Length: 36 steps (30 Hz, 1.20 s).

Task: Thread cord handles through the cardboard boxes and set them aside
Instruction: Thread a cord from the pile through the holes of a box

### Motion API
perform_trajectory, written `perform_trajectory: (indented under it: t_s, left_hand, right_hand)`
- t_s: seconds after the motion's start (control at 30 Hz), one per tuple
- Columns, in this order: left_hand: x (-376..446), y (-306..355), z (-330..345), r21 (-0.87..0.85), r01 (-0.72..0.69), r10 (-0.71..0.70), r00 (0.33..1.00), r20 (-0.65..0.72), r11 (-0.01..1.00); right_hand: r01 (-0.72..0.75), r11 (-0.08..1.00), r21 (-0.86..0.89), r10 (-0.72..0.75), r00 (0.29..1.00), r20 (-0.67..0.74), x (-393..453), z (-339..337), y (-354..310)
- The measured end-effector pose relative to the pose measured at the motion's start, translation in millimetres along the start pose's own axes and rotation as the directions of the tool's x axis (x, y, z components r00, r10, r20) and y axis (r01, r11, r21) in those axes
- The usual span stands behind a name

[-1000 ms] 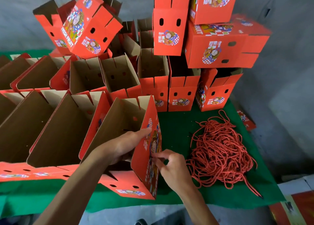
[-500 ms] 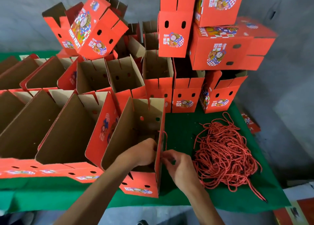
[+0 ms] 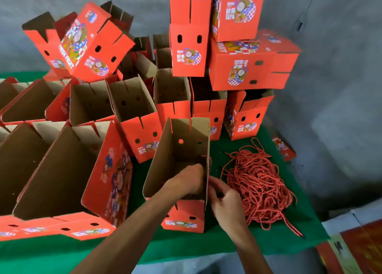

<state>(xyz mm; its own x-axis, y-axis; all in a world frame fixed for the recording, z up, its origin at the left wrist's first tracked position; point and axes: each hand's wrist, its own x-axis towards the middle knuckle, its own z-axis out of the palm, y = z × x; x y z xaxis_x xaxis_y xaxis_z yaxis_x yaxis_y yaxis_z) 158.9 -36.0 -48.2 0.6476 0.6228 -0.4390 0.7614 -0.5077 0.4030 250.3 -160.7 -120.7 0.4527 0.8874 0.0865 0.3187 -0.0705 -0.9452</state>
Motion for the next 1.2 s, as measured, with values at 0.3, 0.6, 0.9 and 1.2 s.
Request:
perform_trajectory:
  t_s: [0.3, 0.6, 0.9, 1.2]
  left_hand:
    - [26.5, 16.2, -9.1, -0.153, -0.091, 0.087, 0.996, -0.030, 0.984]
    - [-8.2, 10.3, -50.1, -0.110, -0.248, 0.259, 0.961, 0.100, 0.962]
    - [1.1, 26.9, -69.2, 0.235, -0.316, 0.361, 0.914, -0.183, 0.919]
    - [0.3, 75.1, -109.1, 0.295, -0.412, 0.470, 0.868, -0.161, 0.862]
  right_hand:
    - [0.065, 0.986, 0.157, -0.067, 0.998, 0.007, -17.6, -14.1, 31.4]
    - [0.076, 0.996, -0.046, -0.088, 0.930, -0.356, 3.1, -7.6, 30.5]
    - [0.247, 0.821, -0.515, -0.377, 0.911, -0.165, -8.8, 15.5, 36.9]
    - [0.015, 0.659, -0.752, -0.263, 0.941, -0.211, -3.3, 21.8, -1.9]
